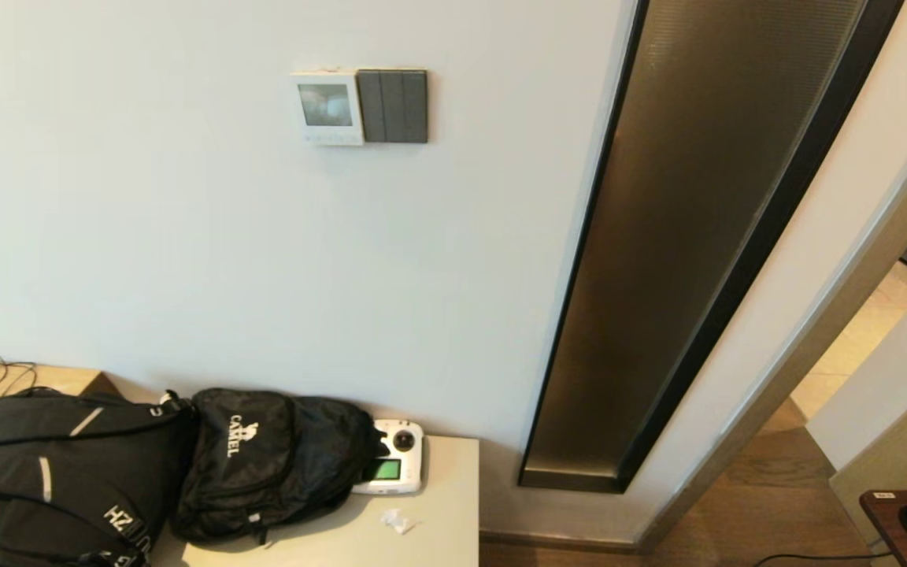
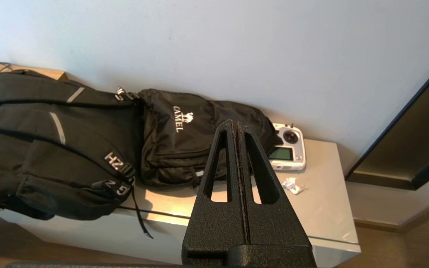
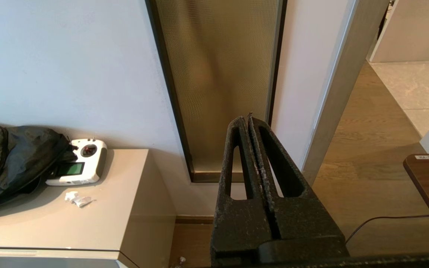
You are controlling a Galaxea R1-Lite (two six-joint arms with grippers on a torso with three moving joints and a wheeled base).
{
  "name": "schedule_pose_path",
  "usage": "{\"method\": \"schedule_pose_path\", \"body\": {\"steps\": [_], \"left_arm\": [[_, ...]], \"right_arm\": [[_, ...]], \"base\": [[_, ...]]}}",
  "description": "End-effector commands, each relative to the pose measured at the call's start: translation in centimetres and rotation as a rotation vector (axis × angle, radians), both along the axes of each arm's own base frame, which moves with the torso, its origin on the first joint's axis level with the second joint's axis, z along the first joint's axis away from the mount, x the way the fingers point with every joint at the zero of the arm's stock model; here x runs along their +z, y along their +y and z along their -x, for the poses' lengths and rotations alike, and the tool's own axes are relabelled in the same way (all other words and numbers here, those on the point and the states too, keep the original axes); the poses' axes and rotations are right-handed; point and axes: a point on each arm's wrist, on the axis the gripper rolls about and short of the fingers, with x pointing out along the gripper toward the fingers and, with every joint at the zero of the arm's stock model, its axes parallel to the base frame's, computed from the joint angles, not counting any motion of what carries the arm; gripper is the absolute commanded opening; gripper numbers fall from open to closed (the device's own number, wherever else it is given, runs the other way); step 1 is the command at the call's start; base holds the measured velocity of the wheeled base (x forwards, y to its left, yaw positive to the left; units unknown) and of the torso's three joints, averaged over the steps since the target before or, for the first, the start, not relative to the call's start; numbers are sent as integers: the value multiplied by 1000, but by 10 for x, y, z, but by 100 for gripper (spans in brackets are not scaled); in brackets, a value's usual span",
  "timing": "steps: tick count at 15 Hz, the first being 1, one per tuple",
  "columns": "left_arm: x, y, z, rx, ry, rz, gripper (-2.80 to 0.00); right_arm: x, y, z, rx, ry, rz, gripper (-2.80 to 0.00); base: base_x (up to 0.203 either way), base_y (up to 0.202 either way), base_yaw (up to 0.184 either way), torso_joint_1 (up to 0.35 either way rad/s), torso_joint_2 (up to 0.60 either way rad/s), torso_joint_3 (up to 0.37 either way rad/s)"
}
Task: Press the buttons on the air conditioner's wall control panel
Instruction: Turn on the central air conditioner
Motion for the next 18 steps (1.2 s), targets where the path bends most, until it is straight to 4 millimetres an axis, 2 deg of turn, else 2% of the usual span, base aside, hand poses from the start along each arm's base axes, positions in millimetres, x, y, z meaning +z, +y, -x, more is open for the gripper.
{"method": "schedule_pose_path", "body": {"steps": [1, 9, 12, 14, 16, 18], "left_arm": [[0, 0, 0, 1, 0, -1, -280], [3, 0, 1, -3, -8, -46, -280], [41, -1, 6, -36, -58, -40, -280], [80, -1, 2, -48, -76, -40, -280], [123, -1, -9, -59, -86, -39, -280], [162, -2, -31, -77, -90, -38, -280]], "right_arm": [[0, 0, 0, 0, 1, 0, -280], [0, 0, 0, 0, 1, 2, -280], [0, 0, 0, -1, 1, 1, -280], [0, 0, 0, 0, 1, 1, -280], [0, 0, 0, 1, 1, 0, -280], [0, 0, 0, 1, 1, 0, -280]], "base": [[0, 0, 0, 0, 0, 0], [0, 0, 0, 0, 0, 0], [0, 0, 0, 0, 0, 0], [0, 0, 0, 0, 0, 0], [0, 0, 0, 0, 0, 0], [0, 0, 0, 0, 0, 0]]}}
